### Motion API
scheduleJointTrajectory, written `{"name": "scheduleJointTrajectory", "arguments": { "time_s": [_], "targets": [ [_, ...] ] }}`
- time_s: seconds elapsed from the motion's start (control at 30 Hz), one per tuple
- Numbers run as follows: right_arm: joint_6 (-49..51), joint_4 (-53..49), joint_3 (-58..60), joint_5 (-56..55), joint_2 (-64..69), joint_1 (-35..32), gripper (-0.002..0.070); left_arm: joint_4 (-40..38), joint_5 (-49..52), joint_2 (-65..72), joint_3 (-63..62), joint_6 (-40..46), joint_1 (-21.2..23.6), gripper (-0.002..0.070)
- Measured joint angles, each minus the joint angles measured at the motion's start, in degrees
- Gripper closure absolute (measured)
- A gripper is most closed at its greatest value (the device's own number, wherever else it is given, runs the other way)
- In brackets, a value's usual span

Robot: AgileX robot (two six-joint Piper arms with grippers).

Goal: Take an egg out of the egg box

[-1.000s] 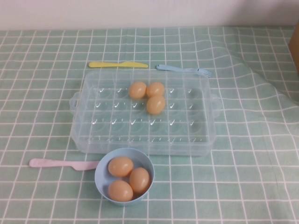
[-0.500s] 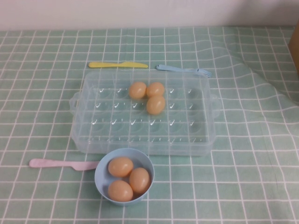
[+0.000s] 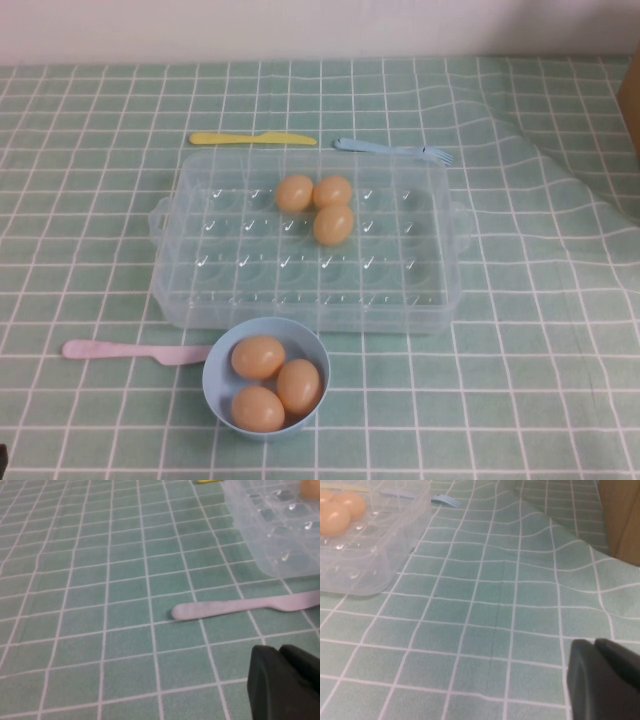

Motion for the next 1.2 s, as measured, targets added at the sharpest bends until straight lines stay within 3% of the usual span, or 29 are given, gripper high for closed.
{"name": "scheduleJointTrajectory", "arguments": {
  "time_s": [0.23, 1.2],
  "targets": [
    [0.00, 0.00, 0.00, 0.00, 0.00, 0.00, 0.0694, 0.42, 0.09, 0.00, 0.00, 0.00, -1.71, 0.0678],
    [0.00, 0.00, 0.00, 0.00, 0.00, 0.00, 0.0694, 0.42, 0.22, 0.00, 0.00, 0.00, -1.80, 0.0678]
  ]
}}
